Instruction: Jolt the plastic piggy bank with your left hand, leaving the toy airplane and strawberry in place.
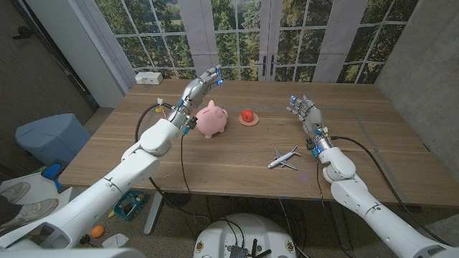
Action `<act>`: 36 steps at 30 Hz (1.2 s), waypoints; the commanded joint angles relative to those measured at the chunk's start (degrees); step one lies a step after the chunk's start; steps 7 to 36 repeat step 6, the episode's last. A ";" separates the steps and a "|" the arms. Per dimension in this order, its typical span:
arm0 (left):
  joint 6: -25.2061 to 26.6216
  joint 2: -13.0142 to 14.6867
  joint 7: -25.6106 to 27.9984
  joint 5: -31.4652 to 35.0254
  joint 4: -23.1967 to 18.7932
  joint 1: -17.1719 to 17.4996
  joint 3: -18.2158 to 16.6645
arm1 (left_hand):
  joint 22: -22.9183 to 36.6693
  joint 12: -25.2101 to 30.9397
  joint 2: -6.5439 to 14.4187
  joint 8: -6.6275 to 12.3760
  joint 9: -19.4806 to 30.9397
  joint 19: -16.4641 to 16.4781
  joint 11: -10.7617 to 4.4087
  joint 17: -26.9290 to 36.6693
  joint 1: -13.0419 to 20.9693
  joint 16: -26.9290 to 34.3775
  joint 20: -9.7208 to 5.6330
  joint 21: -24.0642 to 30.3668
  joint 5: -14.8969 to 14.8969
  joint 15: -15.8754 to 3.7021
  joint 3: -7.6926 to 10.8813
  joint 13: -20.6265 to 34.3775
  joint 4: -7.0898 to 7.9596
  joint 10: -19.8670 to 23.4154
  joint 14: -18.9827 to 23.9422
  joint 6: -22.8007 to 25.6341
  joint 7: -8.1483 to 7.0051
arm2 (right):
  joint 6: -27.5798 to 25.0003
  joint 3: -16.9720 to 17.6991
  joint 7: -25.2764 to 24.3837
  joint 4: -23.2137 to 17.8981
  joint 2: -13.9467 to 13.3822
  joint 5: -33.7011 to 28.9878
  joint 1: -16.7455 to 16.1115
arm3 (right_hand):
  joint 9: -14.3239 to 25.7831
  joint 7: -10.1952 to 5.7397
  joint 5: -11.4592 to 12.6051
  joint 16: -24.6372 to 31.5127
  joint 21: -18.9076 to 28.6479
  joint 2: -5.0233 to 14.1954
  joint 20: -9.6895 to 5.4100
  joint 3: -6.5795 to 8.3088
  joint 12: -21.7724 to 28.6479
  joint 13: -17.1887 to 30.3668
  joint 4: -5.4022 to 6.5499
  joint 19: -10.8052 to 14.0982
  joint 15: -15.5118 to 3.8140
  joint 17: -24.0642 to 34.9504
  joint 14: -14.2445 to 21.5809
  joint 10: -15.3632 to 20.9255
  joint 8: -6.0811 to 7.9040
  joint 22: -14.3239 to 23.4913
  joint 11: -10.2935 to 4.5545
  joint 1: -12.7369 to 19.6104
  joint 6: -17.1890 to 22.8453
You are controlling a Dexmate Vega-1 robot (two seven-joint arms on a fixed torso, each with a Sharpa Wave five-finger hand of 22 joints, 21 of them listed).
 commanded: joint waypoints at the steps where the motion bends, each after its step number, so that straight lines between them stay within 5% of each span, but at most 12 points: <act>1: -7.96 -2.79 -10.20 -9.85 8.09 0.84 -3.14 | -0.01 -0.06 2.01 0.04 0.13 0.65 -0.07 0.13 -0.72 -0.14 -4.10 0.02 0.17 -1.15 0.66 0.19 -0.01 0.36 0.47 0.66 0.01 | -2.63 0.65 -8.79 -6.58 -0.55 -5.86 -2.75 | 0.13 0.36 0.30 -0.32 -0.18 -0.10 -1.38 -0.23 -0.10 -0.01 -0.23 0.39 -1.14 -0.17 0.29 -0.03 0.14 0.03 0.34 -0.61 0.15; 6: -6.34 -4.68 -13.15 -12.35 13.44 -1.58 -2.72 | -0.01 -0.32 2.02 -0.21 0.14 0.64 -0.08 0.09 -0.79 -0.36 -3.93 -0.21 0.12 -1.24 1.17 0.19 -0.05 0.05 0.38 0.39 -0.09 | -6.64 0.26 -13.65 -11.29 -1.28 -9.72 -4.21 | 0.12 0.28 0.40 -0.55 -0.37 -0.02 -1.40 -0.02 0.00 -0.06 -0.76 0.48 -1.38 -0.59 0.40 0.16 0.23 0.01 0.17 -0.23 0.24; 36: -6.34 -4.68 -13.15 -12.35 13.44 -1.58 -2.72 | -0.01 -0.32 2.02 -0.21 0.14 0.64 -0.08 0.09 -0.79 -0.36 -3.93 -0.21 0.12 -1.24 1.17 0.19 -0.05 0.05 0.38 0.39 -0.09 | -6.64 0.26 -13.65 -11.29 -1.28 -9.72 -4.21 | 0.12 0.28 0.40 -0.55 -0.37 -0.02 -1.40 -0.02 0.00 -0.06 -0.76 0.48 -1.38 -0.59 0.40 0.16 0.23 0.01 0.17 -0.23 0.24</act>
